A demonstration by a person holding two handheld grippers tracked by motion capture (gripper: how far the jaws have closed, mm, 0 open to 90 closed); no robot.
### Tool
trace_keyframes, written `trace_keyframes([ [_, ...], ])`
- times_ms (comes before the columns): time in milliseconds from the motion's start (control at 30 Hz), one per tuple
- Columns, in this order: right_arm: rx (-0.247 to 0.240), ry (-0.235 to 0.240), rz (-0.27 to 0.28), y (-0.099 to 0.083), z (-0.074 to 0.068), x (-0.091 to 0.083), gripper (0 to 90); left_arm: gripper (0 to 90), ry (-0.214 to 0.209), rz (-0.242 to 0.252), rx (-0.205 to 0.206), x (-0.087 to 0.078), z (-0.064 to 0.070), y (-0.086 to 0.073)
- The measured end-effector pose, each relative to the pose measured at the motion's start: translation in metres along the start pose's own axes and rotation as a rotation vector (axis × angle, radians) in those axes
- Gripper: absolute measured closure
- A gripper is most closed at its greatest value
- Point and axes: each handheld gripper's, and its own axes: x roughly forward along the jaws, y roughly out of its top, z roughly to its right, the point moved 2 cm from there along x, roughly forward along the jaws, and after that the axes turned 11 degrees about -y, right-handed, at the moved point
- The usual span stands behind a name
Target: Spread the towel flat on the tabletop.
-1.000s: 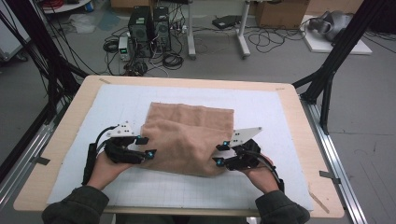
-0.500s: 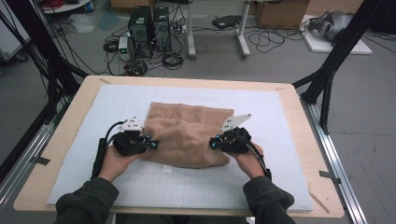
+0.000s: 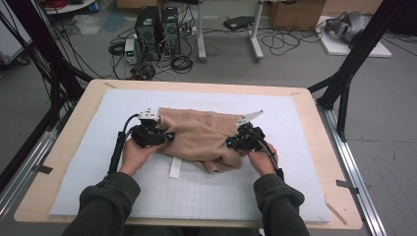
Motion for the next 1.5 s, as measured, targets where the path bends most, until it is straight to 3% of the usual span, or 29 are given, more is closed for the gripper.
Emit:
trace_keyframes([
  [233,-0.008,0.008,0.050,-0.005,-0.007,-0.026,70.8,55.2,0.005,0.027,0.043,-0.035,0.008,-0.003],
  [367,-0.014,0.012,0.092,-0.010,-0.012,-0.043,68.0,53.8,-0.002,0.058,0.069,-0.053,0.015,-0.008],
  [533,-0.052,0.038,0.133,-0.015,-0.027,-0.060,65.3,53.9,-0.031,0.050,0.112,-0.062,0.030,-0.021],
  [733,-0.090,0.077,0.153,-0.019,-0.042,-0.065,61.1,53.8,-0.088,0.009,0.116,-0.051,0.038,-0.040],
  [933,-0.118,0.099,0.117,-0.023,-0.056,-0.052,53.5,48.3,-0.117,-0.063,0.100,-0.027,0.036,-0.047],
  [1100,-0.129,0.092,0.073,-0.028,-0.060,-0.033,53.0,44.0,-0.102,-0.144,0.115,-0.005,0.033,-0.052],
  [1167,-0.127,0.087,0.061,-0.030,-0.060,-0.028,57.6,44.3,-0.088,-0.149,0.124,-0.001,0.033,-0.052],
  [1267,-0.127,0.082,0.055,-0.031,-0.059,-0.023,65.8,51.0,-0.064,-0.142,0.124,0.001,0.033,-0.050],
  [1400,-0.159,0.114,0.061,-0.028,-0.063,-0.025,80.7,73.6,-0.047,-0.142,0.153,0.000,0.037,-0.047],
  [1500,-0.181,0.119,0.062,-0.026,-0.065,-0.029,82.0,77.1,-0.043,-0.117,0.175,-0.009,0.044,-0.044],
])
